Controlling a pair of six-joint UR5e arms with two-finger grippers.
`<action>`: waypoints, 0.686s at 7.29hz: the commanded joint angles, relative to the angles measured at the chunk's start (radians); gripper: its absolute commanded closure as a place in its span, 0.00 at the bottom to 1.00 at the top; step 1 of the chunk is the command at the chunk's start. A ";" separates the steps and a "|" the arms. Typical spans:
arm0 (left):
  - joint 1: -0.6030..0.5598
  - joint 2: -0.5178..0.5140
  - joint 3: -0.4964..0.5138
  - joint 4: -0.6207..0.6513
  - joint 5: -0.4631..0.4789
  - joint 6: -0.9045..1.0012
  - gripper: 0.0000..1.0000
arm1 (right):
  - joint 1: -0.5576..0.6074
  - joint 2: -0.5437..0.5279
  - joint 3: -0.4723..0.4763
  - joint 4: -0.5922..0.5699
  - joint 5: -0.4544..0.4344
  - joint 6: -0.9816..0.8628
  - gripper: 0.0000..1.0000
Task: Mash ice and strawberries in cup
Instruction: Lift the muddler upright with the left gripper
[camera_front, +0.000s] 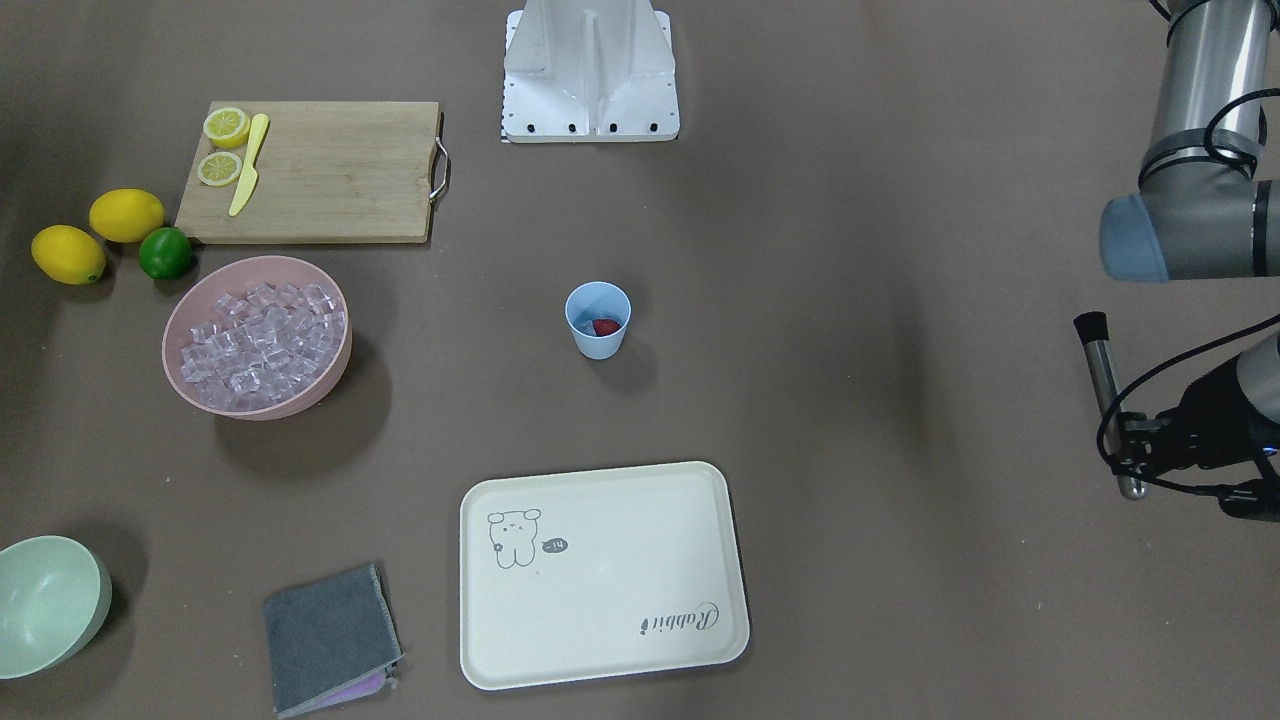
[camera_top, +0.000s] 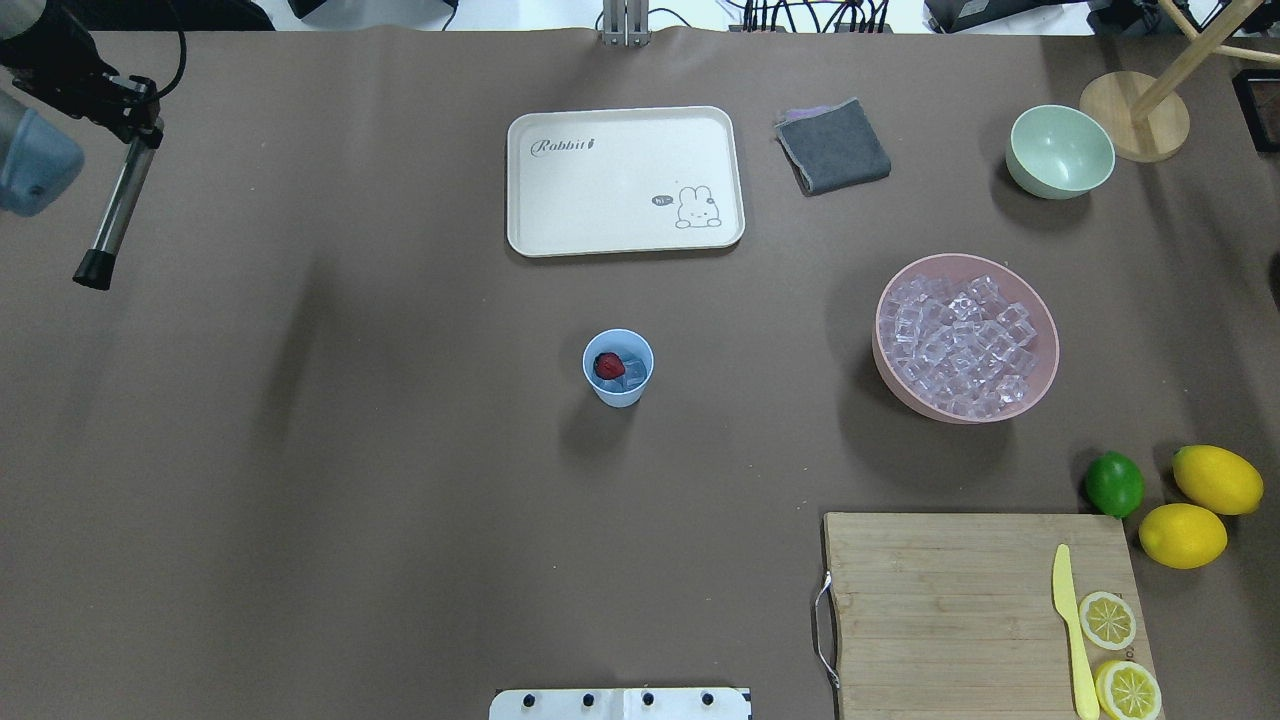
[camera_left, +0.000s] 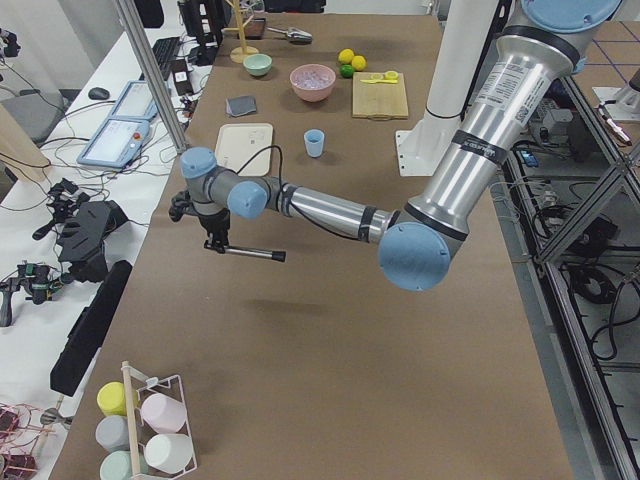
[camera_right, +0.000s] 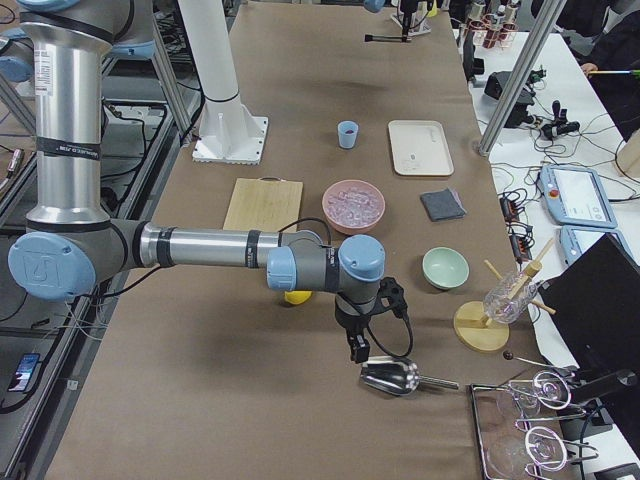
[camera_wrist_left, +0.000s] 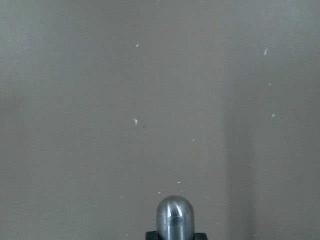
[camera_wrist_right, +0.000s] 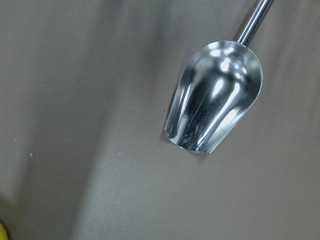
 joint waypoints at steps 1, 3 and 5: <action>0.020 -0.075 -0.019 0.026 0.002 0.010 0.74 | 0.001 0.000 0.005 -0.001 0.011 0.002 0.01; 0.025 -0.052 -0.073 0.026 0.010 -0.008 1.00 | 0.001 0.006 0.005 0.001 0.013 0.002 0.01; 0.059 -0.072 -0.070 0.014 0.010 -0.005 1.00 | 0.001 0.006 0.005 0.001 0.021 0.000 0.01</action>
